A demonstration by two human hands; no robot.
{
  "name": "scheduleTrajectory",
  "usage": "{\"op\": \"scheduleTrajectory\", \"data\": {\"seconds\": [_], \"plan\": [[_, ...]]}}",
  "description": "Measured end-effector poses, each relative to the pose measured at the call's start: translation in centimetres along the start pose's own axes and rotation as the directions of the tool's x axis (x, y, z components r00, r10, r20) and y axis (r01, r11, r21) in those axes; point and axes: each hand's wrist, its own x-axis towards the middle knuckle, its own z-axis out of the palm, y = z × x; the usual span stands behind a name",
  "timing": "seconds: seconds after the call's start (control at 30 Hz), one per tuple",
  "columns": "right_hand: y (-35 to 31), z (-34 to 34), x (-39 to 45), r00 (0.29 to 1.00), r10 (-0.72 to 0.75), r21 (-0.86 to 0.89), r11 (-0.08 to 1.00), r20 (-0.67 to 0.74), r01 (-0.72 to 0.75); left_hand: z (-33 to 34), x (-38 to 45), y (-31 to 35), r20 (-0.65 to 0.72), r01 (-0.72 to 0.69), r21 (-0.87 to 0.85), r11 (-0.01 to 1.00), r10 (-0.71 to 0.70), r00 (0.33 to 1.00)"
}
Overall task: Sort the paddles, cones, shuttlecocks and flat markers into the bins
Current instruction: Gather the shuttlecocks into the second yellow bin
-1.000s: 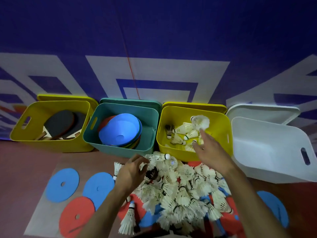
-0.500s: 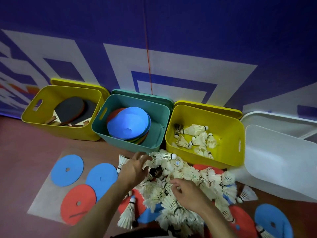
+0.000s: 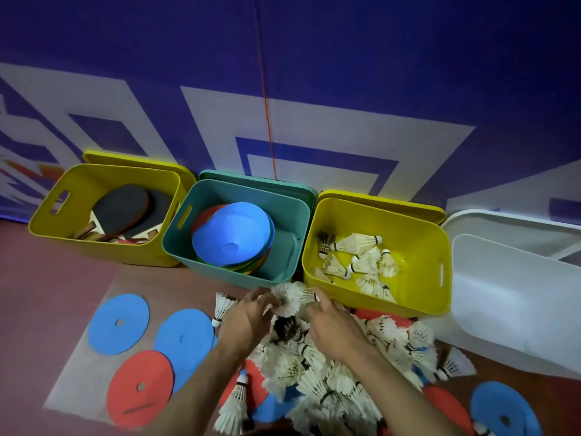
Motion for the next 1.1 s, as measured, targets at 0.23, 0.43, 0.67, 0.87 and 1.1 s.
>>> {"op": "scheduleTrajectory", "data": {"seconds": [0.23,0.43,0.67,0.87,1.1], "plan": [[-1.4,0.8,3.9,0.970,0.149,-0.387,0.920,0.191,-0.065,-3.0,-4.4,0.3,-0.075,0.058,-0.126,0.990,-0.068,0.995],[-0.3,2.0,4.0,0.973,0.161,-0.412,0.908,0.163,-0.081,-3.9,-5.1,1.0,-0.128,0.032,-0.181,0.983,-0.056,0.990],[2.4,1.6,-3.4,0.989,0.049,0.152,0.988,-0.138,-0.027,-5.6,-3.1,4.1,-0.168,-0.122,-0.256,0.959,0.080,0.983],[5.0,5.6,-12.0,0.945,0.251,0.627,0.776,-0.210,-0.066,-9.6,2.2,10.0,-0.198,-0.328,-0.289,0.900,0.279,0.940],[5.9,4.2,-15.4,0.813,0.471,0.815,0.579,-0.342,0.008,-8.7,7.9,14.1,-0.091,-0.330,-0.155,0.931,0.320,0.943]]}}
